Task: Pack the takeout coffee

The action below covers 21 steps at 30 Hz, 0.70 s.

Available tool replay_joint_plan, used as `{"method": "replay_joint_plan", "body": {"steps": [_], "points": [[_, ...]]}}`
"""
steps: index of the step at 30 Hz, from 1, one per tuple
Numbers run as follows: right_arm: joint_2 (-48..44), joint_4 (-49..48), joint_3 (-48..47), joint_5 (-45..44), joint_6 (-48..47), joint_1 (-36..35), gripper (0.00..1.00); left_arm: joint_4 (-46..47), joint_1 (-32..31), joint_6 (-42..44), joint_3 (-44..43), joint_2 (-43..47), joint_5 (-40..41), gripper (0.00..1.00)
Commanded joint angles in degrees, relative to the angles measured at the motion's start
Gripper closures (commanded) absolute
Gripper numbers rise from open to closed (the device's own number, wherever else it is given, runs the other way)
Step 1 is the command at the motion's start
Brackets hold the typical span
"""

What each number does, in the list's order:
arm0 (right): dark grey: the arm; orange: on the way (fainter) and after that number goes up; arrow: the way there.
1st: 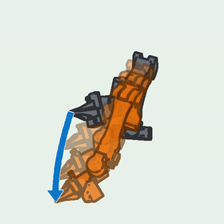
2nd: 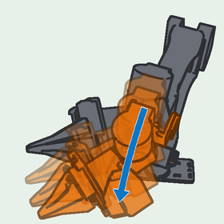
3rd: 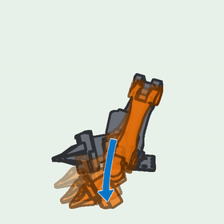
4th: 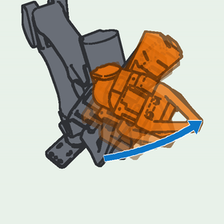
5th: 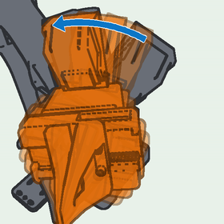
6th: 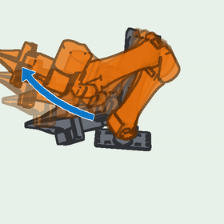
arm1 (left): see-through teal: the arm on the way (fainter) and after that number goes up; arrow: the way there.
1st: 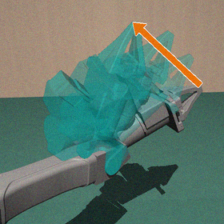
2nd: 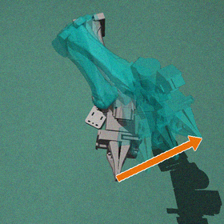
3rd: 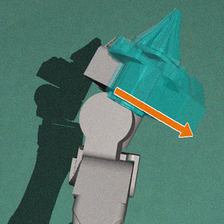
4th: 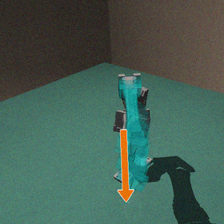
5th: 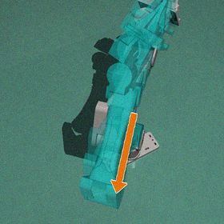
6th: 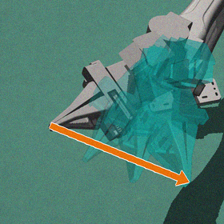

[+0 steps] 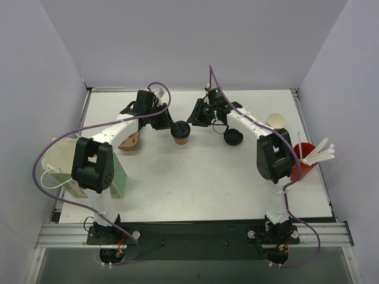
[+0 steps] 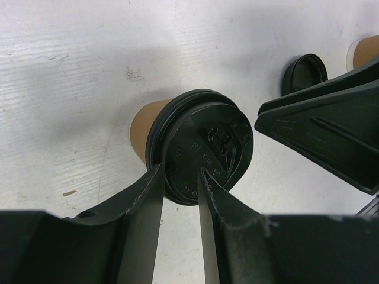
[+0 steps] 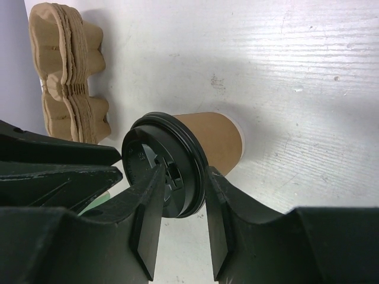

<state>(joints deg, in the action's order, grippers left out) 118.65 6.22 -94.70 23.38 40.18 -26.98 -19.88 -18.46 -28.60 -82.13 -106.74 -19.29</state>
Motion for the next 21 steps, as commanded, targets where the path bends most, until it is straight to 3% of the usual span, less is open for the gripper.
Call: {"method": "replay_joint_plan", "body": {"steps": [1,14,21], "points": [[-4.5,1.3,-1.4,-1.0,-1.2,-0.6,0.71,-0.1,-0.5,1.1,-2.7,-0.4,1.1,0.61],[-4.0,2.0,0.2,-1.8,-1.2,-2.1,0.72,-0.5,-0.6,1.5,-2.7,-1.1,1.7,0.64],[-3.3,2.3,0.7,-2.5,-0.5,-2.3,0.8,-0.5,-0.8,1.4,-2.6,-1.8,2.3,0.66]]}}
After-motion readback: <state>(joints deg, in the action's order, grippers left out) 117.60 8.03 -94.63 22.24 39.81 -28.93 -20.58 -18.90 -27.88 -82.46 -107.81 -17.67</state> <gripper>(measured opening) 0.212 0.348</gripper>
